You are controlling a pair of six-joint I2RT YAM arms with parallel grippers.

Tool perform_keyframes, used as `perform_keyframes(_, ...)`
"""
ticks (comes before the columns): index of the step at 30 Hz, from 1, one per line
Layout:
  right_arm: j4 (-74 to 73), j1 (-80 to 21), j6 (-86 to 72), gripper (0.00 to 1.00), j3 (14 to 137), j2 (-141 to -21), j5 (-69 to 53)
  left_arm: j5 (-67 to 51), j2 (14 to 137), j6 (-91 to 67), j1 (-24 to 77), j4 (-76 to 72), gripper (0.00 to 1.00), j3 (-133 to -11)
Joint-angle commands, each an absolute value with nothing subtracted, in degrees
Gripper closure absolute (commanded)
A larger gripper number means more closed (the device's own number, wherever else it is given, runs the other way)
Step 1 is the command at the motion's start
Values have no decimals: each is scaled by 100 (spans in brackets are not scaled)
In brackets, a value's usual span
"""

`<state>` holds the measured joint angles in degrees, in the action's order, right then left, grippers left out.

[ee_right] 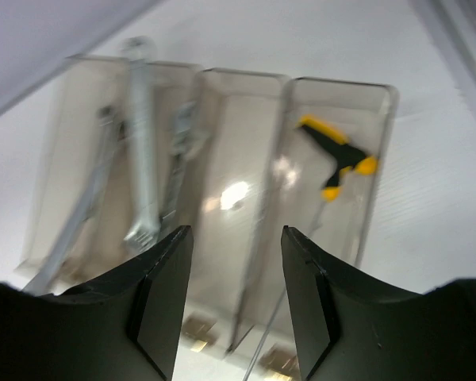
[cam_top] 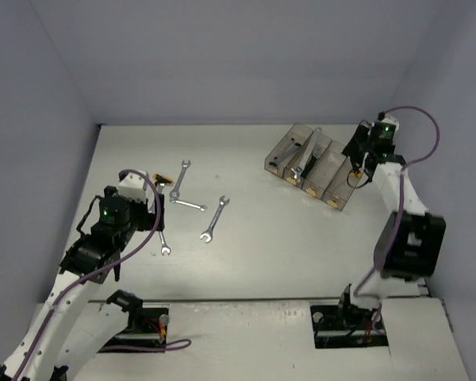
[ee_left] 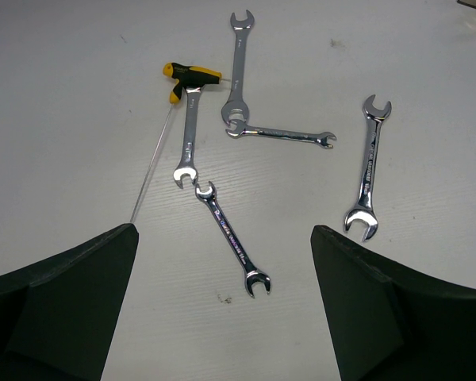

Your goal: Sort the tools into containers

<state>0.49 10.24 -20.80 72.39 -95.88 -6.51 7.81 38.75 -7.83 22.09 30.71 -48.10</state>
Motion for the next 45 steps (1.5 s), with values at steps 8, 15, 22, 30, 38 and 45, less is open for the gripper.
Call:
perform_keyframes(8, 299, -371, -1807, 54, 5128, -6196, -1140, 890, 6020, -1118, 1664, 2789, 12, -5921)
perform_keyframes(15, 299, -451, -1725, 54, 3954, -5129, -1653, -670, 8210, -809, 418, 2755, 16, -6941)
perform_keyframes(22, 325, -492, -1802, 54, 3471, -4686, -1815, -1259, 9653, -117, -202, 2357, 38, -7477)
perform_keyframes(30, 334, -557, -1828, 54, 3413, -4720, -2060, -1327, 10927, 645, -202, 2291, 45, -8142)
perform_keyframes(38, 334, -681, -1828, 54, 3366, -4743, -2044, -1553, 11594, 1021, -202, 2301, 52, -8682)
perform_keyframes(45, 334, -727, -1819, 54, 3393, -4945, -2013, -1767, 11748, 1160, -223, 2317, 56, -8921)
